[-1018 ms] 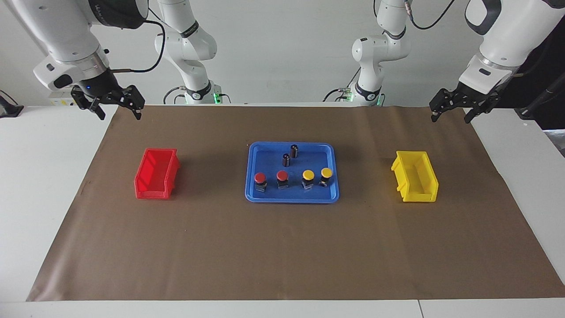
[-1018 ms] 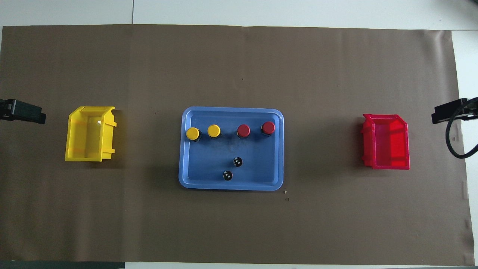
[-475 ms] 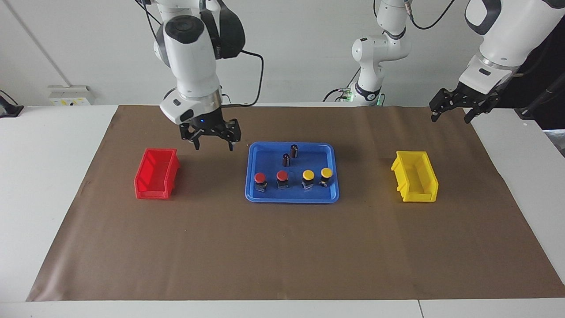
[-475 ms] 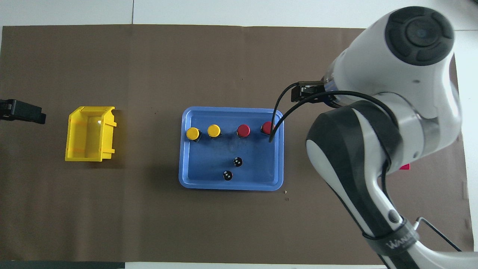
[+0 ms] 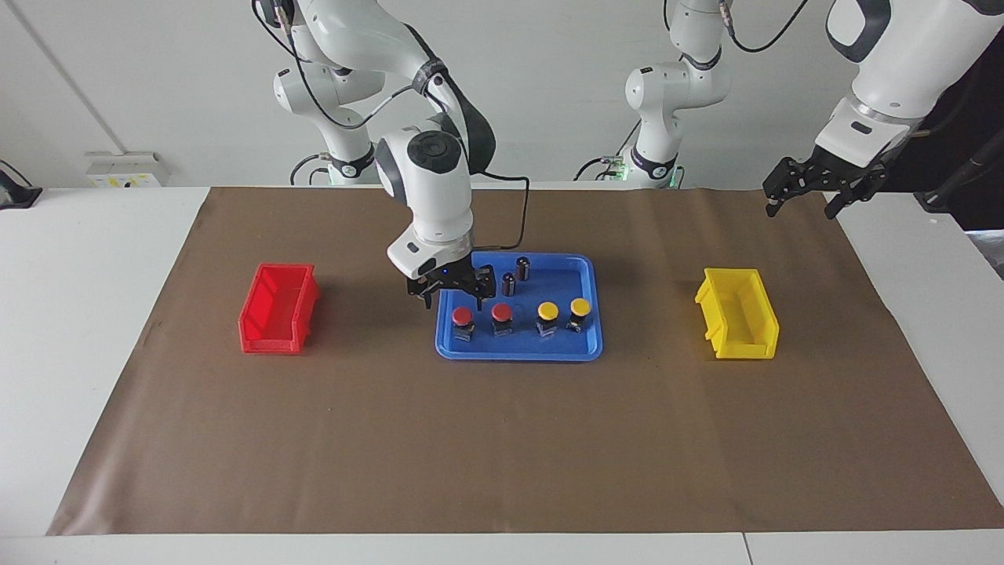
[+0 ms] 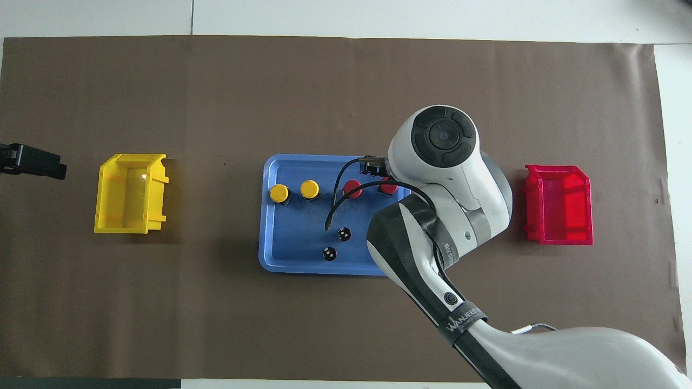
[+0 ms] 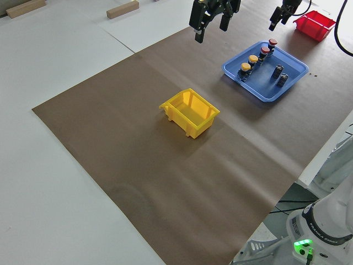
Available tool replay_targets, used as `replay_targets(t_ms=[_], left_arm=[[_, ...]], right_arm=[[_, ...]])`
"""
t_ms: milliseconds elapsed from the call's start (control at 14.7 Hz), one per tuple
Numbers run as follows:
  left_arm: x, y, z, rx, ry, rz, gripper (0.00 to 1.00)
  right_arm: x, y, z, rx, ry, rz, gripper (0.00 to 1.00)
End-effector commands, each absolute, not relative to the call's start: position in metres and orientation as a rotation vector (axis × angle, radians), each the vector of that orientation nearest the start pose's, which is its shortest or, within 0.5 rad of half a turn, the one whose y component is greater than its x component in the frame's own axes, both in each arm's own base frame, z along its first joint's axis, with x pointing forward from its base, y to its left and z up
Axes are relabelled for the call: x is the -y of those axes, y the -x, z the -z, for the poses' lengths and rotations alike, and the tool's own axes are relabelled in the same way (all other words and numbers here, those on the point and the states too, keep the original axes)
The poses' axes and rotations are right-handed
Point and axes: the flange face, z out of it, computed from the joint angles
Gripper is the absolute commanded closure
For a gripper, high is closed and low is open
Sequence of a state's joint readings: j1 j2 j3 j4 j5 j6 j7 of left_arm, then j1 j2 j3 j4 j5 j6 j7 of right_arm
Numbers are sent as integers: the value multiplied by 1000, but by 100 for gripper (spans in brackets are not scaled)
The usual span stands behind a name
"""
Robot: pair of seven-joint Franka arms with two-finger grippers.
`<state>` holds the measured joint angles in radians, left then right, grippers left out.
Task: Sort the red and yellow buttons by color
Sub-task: 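Grasp the red button with the right gripper and lift it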
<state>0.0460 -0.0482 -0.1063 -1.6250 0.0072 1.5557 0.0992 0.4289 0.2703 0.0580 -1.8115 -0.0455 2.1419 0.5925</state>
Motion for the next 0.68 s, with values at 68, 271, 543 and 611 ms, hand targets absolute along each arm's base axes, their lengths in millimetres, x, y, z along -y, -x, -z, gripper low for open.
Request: replay_targets(t_ms=[68,271,543,611], left_arm=[[31,-528,-625,-250,3110,-44,0],[34,-527,-626,-248,3110,-47,0],[22,-527,-625,-174,3112,-56,0],[18,-528,-625,-91,3115,-55,0]], right_arm=[[-288,-544,-373,-137,3117,112,10],[-295,-543,-365,-120,3109,128,17],[-297,-548,-352,-118,3099,145,18],[-298,-548,-346,-105,3104,135,19]])
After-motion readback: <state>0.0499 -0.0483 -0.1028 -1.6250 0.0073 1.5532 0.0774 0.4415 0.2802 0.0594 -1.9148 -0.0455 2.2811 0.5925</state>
